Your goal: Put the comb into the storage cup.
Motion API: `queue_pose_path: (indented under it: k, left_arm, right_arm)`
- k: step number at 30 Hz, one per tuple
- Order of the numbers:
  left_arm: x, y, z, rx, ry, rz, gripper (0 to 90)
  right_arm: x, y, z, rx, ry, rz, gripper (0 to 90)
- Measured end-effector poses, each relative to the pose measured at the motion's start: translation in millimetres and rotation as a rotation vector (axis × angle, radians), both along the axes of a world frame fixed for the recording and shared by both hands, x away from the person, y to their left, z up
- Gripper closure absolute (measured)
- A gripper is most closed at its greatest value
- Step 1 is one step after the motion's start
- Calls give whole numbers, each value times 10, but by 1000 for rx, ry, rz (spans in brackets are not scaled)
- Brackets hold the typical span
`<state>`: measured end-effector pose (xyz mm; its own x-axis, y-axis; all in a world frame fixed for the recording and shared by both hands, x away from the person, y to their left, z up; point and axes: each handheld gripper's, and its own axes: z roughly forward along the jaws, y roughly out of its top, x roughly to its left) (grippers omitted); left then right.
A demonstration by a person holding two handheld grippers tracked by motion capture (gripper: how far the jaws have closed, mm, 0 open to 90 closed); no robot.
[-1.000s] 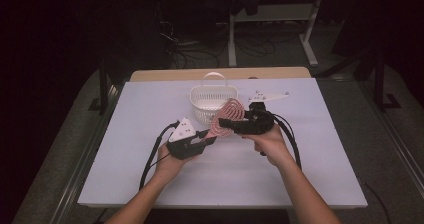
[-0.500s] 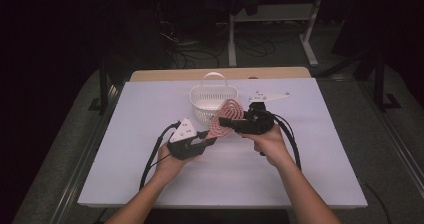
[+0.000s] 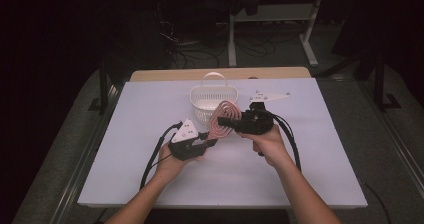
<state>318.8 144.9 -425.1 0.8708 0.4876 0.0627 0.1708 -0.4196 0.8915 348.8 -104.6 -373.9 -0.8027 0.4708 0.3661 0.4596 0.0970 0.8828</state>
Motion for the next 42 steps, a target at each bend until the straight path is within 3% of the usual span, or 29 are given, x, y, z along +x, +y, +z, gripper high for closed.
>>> queue_pose_path:
  k: [11,25,32,42]
  left_arm:
    - [15,11,4,-11,13,-7,688]
    - [33,74,61,-46,56,-21,524]
    - [37,142,85,-43,77,-35,464]
    - [49,286,89,1,106,-57,374]
  right_arm:
    - [-21,11,12,5,-16,0,623]
    - [-31,-52,47,17,-45,-34,625]
    - [-31,-100,67,17,-56,-52,626]
    - [-31,-146,86,19,-65,-69,626]
